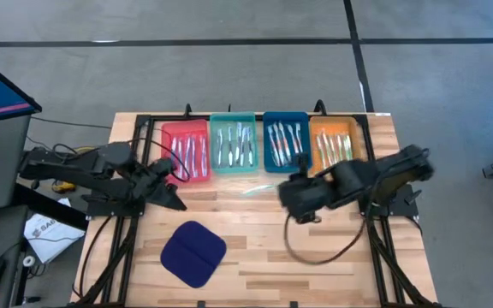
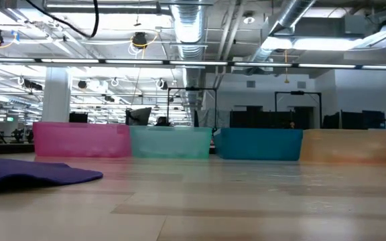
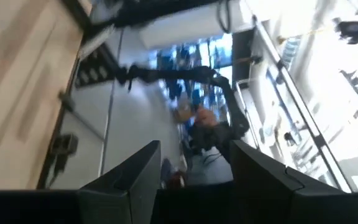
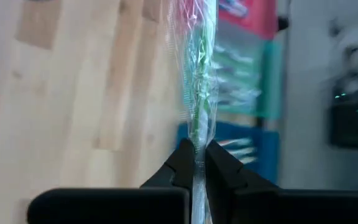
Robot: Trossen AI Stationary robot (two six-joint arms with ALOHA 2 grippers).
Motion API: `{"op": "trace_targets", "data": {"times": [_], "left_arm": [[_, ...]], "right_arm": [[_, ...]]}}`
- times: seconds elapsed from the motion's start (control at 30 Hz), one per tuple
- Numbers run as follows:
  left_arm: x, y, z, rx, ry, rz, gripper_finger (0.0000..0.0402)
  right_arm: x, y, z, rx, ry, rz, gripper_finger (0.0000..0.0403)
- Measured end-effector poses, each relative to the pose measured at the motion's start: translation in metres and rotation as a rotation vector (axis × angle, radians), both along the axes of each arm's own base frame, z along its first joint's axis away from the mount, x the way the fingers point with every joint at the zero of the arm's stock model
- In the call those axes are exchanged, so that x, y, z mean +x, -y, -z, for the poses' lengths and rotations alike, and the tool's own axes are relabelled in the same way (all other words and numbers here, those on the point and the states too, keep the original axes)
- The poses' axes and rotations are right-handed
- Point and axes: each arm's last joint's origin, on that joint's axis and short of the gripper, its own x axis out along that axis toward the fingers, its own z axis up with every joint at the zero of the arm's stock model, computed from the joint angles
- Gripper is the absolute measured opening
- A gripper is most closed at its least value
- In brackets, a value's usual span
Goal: Pick & Place Toothbrushes
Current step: Put the green toothbrush into the orange bin
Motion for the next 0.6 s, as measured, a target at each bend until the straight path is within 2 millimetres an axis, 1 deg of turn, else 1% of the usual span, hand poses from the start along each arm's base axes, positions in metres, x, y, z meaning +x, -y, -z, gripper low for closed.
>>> {"op": "trace_targets", "data": {"times": [0.13,0.2,0.27,0.33,0.4,0.47,0.53,0.6], "left_arm": [[0.017,-0.005,0.012,-0.020,-0.094,0.087,0.0187],[0.028,-0.012,0.019,-0.027,-0.136,0.117,0.0187],[0.037,-0.021,0.026,-0.037,-0.179,0.119,0.0187],[0.045,-0.030,0.031,-0.030,-0.180,0.101,0.0187],[0.052,-0.041,0.033,-0.022,-0.163,0.081,0.0187],[0.056,-0.052,0.039,-0.025,-0.175,0.051,0.0187],[0.063,-0.061,0.040,-0.023,-0.159,0.016,0.0187],[0.069,-0.069,0.044,-0.028,-0.153,0.009,0.0187]], "right_arm": [[0.037,-0.020,-0.009,-0.168,-0.067,-0.126,0.0010],[0.055,-0.028,-0.013,-0.219,-0.077,-0.183,0.0010],[0.069,-0.034,-0.002,-0.289,-0.078,-0.230,0.0010],[0.071,-0.041,0.006,-0.317,-0.080,-0.272,0.0010],[0.074,-0.042,0.009,-0.333,-0.071,-0.247,0.0010],[0.071,-0.045,0.014,-0.345,-0.108,-0.237,0.0010],[0.077,-0.046,0.019,-0.356,-0.096,-0.221,0.0010],[0.077,-0.046,0.020,-0.371,-0.103,-0.216,0.0010]]}}
